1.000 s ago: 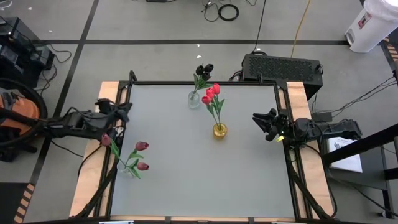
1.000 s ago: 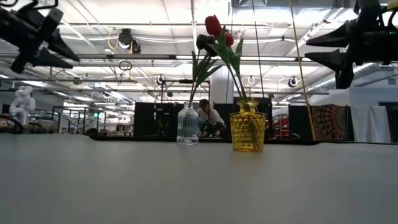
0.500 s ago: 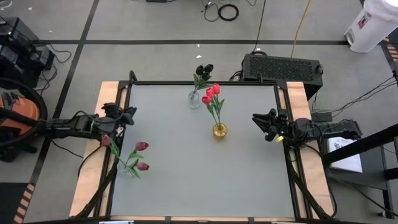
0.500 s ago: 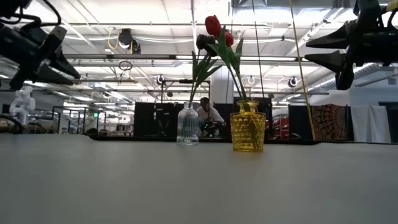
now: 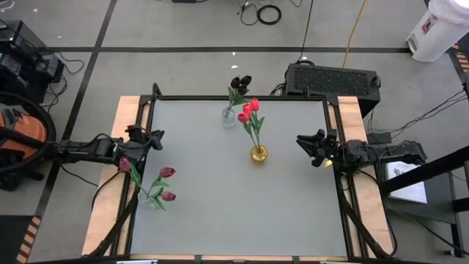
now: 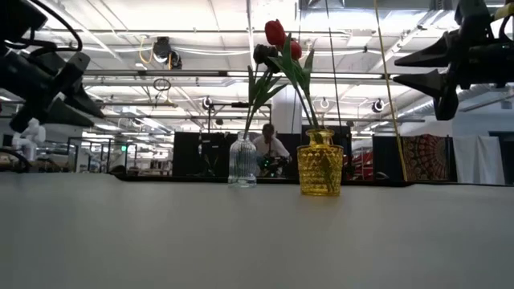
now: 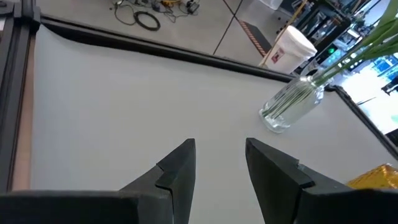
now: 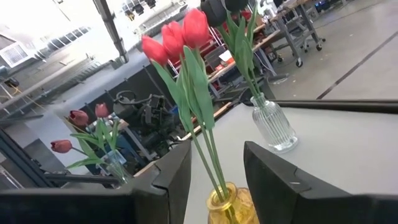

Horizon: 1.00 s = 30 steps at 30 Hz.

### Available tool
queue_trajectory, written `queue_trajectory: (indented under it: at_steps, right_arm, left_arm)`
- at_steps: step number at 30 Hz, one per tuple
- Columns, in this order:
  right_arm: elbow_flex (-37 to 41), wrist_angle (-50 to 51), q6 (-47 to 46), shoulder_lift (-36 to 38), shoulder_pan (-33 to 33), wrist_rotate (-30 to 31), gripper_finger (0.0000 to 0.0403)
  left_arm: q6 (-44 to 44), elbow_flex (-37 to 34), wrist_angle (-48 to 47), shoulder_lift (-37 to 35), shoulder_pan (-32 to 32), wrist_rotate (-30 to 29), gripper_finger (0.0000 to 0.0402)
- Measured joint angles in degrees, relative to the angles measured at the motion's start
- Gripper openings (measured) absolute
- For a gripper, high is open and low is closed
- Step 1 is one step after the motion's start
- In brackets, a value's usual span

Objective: Sort flowers into vase by color
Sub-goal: Return to Home Position

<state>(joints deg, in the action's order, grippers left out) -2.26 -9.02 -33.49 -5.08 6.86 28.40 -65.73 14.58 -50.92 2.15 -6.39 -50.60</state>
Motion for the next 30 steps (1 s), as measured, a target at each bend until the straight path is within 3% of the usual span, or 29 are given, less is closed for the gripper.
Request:
queue_trajectory:
  at_steps: [22, 30]
  right_arm:
    - [0.0, 4.5, 1.4, -0.1, 0.0, 0.3, 0.0139]
    - [0.0, 4.5, 1.4, -0.1, 0.0, 0.3, 0.0139]
  left_arm:
    - [0.5, 0.0, -2.4, 0.0, 0.0, -0.3, 0.0148]
    - [0.4, 0.0, -2.2, 0.0, 0.0, 5.6, 0.0148]
